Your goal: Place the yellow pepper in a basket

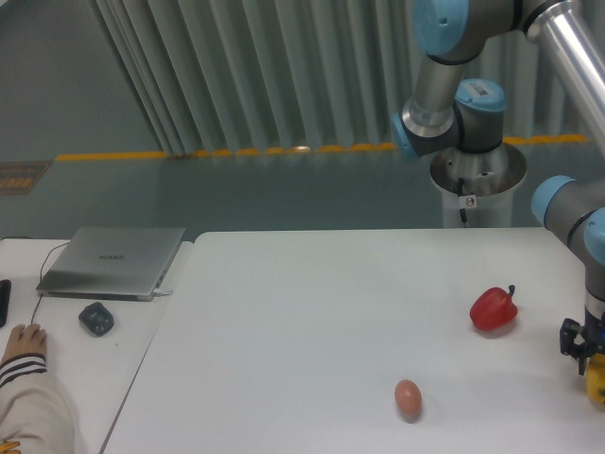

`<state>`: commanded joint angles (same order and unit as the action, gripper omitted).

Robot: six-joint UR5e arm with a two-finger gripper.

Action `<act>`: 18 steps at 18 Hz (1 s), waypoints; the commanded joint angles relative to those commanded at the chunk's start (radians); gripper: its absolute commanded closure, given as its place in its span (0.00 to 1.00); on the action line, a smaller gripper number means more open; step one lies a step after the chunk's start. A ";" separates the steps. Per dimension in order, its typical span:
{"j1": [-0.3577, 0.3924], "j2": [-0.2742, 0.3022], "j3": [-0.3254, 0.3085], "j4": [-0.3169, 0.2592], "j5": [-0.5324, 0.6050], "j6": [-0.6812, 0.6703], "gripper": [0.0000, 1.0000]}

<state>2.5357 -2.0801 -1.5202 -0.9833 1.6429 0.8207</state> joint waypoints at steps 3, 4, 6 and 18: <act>-0.023 0.005 0.003 0.000 -0.003 0.000 0.57; -0.031 0.008 0.002 0.000 -0.003 -0.002 0.57; -0.046 0.018 0.002 0.000 -0.003 -0.006 0.57; -0.037 0.207 -0.044 -0.077 -0.041 0.162 0.57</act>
<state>2.4986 -1.8731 -1.5646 -1.0598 1.6015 0.9828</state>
